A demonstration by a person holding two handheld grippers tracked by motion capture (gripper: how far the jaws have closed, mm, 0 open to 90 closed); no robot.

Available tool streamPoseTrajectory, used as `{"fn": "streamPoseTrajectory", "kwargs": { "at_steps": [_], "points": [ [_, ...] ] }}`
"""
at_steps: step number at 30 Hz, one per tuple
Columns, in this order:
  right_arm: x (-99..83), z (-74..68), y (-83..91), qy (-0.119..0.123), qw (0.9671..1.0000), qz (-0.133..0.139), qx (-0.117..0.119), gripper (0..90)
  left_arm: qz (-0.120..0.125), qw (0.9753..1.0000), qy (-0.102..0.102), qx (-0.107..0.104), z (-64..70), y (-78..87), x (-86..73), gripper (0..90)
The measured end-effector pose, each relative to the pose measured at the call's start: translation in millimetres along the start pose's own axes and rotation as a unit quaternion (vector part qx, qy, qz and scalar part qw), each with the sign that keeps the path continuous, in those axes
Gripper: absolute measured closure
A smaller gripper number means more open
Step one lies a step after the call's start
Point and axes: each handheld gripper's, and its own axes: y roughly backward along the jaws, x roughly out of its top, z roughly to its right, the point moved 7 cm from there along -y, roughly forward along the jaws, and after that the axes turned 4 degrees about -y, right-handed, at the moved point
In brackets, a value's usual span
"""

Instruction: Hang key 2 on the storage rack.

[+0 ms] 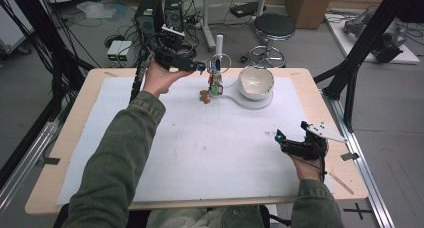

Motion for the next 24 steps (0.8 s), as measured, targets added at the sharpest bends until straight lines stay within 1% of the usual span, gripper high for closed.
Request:
{"fn": "streamPoseTrajectory", "kwargs": {
  "at_steps": [3,6,7,10,17,19,20,21,24],
  "points": [
    [0.4,0.8,0.2,-0.002,1.0000,0.002,-0.002,0.6,-0.001,1.0000,-0.007,0.002,1.5,1.5,-4.7,1.6],
    [0.1,1.1,0.2,0.001,1.0000,0.000,-0.001,0.6,-0.005,0.9999,-0.016,0.002,4.2,3.6,-11.2,1.6],
    [0.0,0.9,0.2,0.000,1.0000,0.000,-0.001,0.6,-0.005,0.9998,-0.019,0.005,5.2,4.2,-14.3,1.6],
    [0.0,1.0,0.3,0.000,1.0000,0.001,-0.002,0.6,-0.009,0.9997,-0.023,0.007,5.7,5.2,-21.6,1.6],
    [0.4,1.5,0.1,0.002,1.0000,0.001,-0.002,0.6,-0.007,0.9996,-0.023,0.014,3.5,10.7,-35.9,1.6],
    [0.8,1.1,0.0,0.002,1.0000,0.003,-0.003,0.6,-0.007,0.9995,-0.025,0.020,3.1,12.0,-39.2,1.6],
    [0.8,0.9,0.0,0.003,1.0000,0.003,-0.003,0.6,-0.006,0.9992,-0.027,0.028,2.3,12.9,-40.7,1.6],
    [0.5,0.7,0.1,0.002,1.0000,0.001,-0.002,0.6,-0.003,0.9992,-0.026,0.032,1.7,13.5,-42.2,1.6],
    [0.7,0.5,0.3,0.003,1.0000,0.002,-0.002,0.6,0.003,0.9992,-0.019,0.035,-0.5,14.9,-47.5,1.7]
  ]
}}
